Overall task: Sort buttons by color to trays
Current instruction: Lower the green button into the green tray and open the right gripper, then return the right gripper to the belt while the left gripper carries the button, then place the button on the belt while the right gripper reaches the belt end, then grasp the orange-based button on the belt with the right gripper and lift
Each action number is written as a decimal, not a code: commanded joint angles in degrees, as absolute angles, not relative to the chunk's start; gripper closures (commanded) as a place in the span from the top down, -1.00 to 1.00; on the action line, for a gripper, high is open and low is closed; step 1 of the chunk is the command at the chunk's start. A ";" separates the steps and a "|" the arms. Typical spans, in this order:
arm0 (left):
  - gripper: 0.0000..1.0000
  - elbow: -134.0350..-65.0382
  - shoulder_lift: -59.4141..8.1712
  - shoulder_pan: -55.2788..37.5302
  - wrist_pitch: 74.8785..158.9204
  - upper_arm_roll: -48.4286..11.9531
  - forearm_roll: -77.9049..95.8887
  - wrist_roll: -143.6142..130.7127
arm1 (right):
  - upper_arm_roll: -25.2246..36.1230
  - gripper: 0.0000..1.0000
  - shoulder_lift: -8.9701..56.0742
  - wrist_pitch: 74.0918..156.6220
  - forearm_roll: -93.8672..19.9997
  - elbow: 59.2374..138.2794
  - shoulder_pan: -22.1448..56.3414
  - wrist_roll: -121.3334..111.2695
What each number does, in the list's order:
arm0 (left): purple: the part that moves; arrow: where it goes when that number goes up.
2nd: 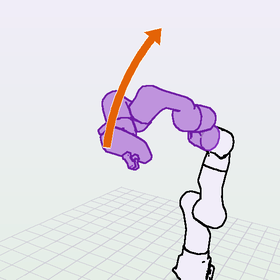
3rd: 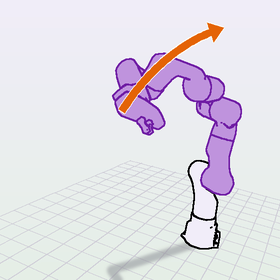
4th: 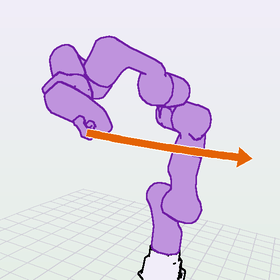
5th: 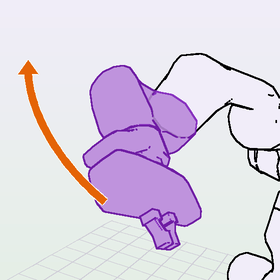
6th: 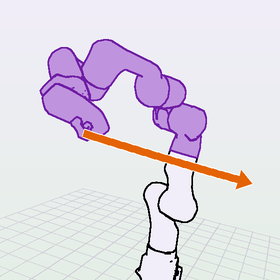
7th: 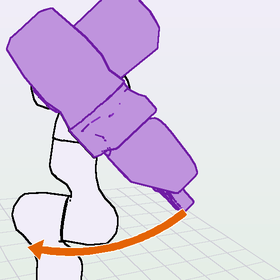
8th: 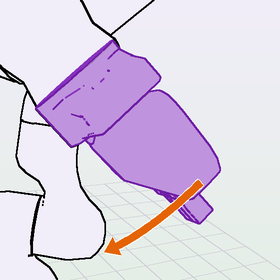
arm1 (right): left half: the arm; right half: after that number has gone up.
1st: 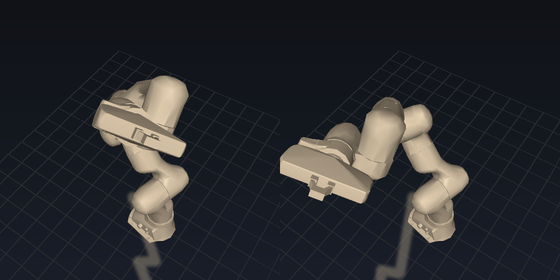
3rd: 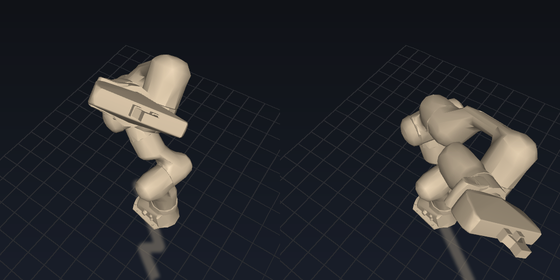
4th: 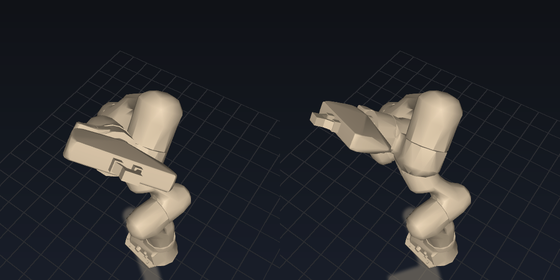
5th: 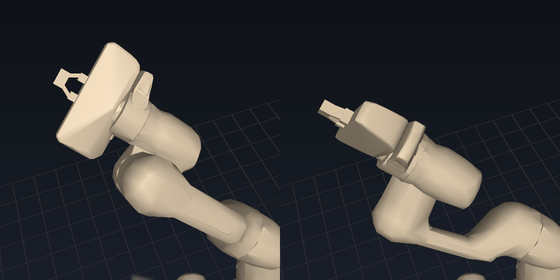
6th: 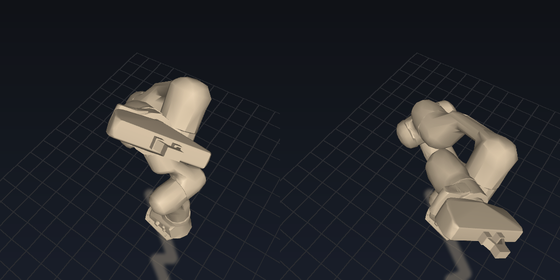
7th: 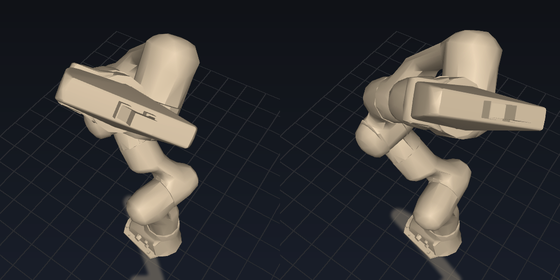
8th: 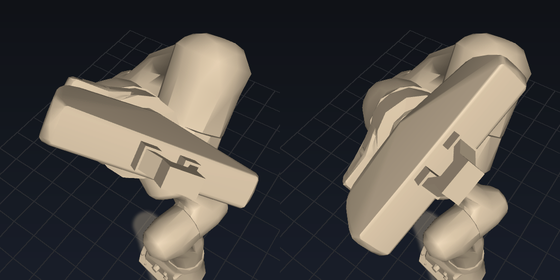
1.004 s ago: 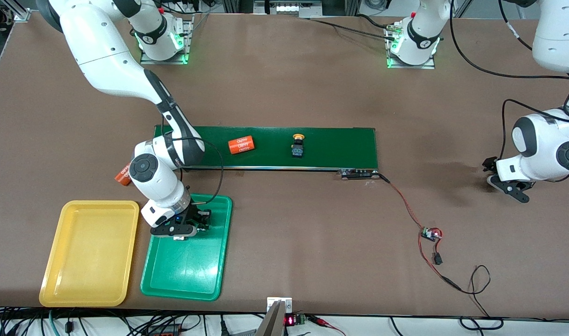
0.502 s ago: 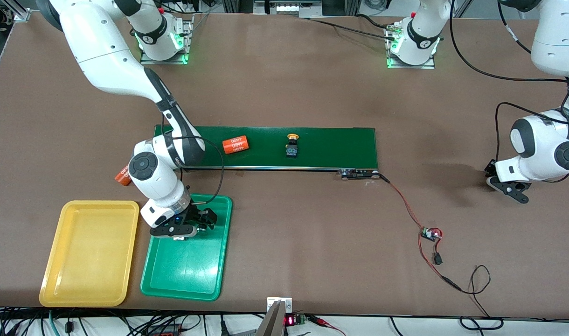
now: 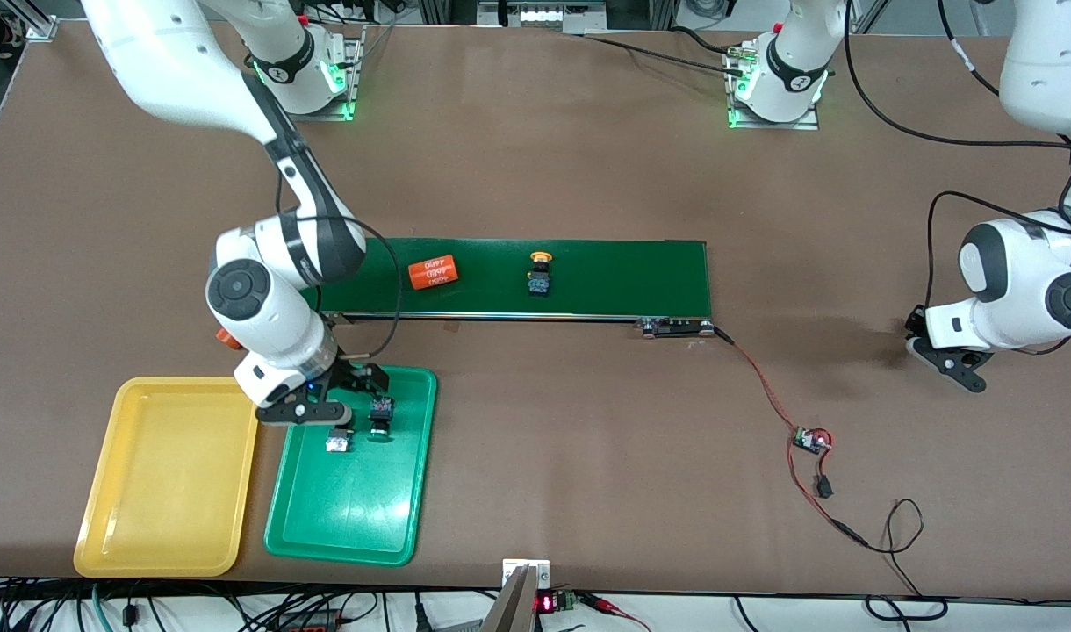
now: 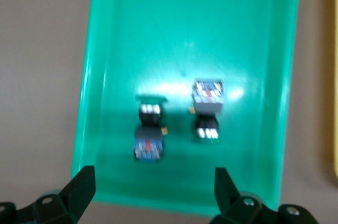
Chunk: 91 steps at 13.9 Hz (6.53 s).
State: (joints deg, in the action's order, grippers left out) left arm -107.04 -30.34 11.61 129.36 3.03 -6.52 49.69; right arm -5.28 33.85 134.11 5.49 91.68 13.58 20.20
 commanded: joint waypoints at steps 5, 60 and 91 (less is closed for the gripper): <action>-0.80 -103.18 -24.97 11.51 108.82 -12.02 -5.10 23.51 | -6.06 1.00 19.00 125.25 3.16 104.75 13.36 21.18; 1.00 -93.25 -1.49 -3.25 93.16 -1.41 -4.48 -6.41 | -18.81 1.00 15.99 126.47 2.46 116.46 11.07 36.83; 1.00 -92.37 -1.58 -3.34 91.14 -3.16 -4.04 -6.42 | -18.63 -0.84 21.72 132.46 8.00 115.41 9.85 30.76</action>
